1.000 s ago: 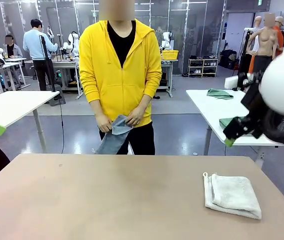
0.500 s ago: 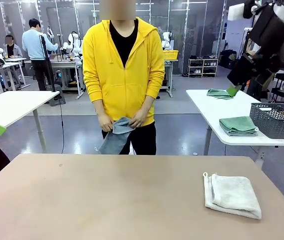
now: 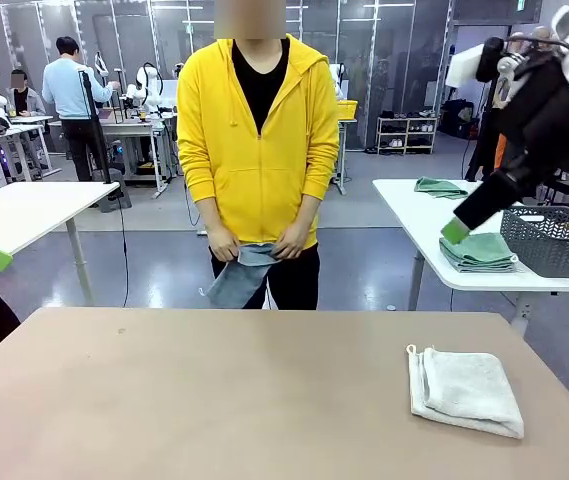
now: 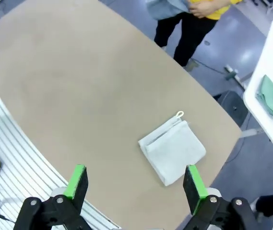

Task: Fold the towels and place them in the basket.
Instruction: Place the folded Towel with hook on the right side of the table, then when a person lays out a Towel with hook on the table, fold it in half twice.

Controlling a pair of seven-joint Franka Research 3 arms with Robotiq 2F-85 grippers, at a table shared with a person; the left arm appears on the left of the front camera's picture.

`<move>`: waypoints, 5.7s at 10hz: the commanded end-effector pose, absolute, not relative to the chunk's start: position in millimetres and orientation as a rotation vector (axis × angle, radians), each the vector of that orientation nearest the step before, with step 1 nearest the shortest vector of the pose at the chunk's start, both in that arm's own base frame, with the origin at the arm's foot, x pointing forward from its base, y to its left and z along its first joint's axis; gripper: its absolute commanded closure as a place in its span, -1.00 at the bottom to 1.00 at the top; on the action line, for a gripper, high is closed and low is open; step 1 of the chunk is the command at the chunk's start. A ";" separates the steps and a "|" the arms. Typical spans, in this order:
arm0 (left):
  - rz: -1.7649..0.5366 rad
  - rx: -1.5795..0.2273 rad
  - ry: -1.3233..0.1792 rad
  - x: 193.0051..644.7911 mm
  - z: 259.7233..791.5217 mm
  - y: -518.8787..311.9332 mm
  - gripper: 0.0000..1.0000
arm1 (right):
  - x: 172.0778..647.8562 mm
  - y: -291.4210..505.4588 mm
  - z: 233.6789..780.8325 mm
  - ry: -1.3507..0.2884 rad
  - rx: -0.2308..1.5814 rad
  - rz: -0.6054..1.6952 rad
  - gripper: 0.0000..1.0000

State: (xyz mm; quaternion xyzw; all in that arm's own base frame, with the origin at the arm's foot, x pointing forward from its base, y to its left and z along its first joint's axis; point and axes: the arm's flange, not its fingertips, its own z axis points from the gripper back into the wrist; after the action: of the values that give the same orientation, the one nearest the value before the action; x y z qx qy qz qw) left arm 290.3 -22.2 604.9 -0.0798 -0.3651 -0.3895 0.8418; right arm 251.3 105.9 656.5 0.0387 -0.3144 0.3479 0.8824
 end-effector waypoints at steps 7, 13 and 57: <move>-0.821 -0.156 -0.768 290.6 605.1 -22.2 -1.00 | 235.4 101.1 654.6 -0.671 0.086 0.729 -1.00; -0.821 -0.156 -0.768 290.6 605.1 -22.2 -1.00 | 235.4 101.1 654.6 -0.671 0.086 0.729 -1.00; -1.427 0.042 -0.535 279.3 571.1 -97.3 -1.00 | 232.7 182.1 623.0 -0.456 0.112 1.344 -1.00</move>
State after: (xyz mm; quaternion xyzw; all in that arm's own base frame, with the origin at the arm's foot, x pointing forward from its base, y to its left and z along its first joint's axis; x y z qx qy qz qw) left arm 273.4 -94.2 576.2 0.0118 -0.2540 -0.6137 0.7475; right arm 220.5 177.7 622.9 0.0544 -0.2389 0.5751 0.7805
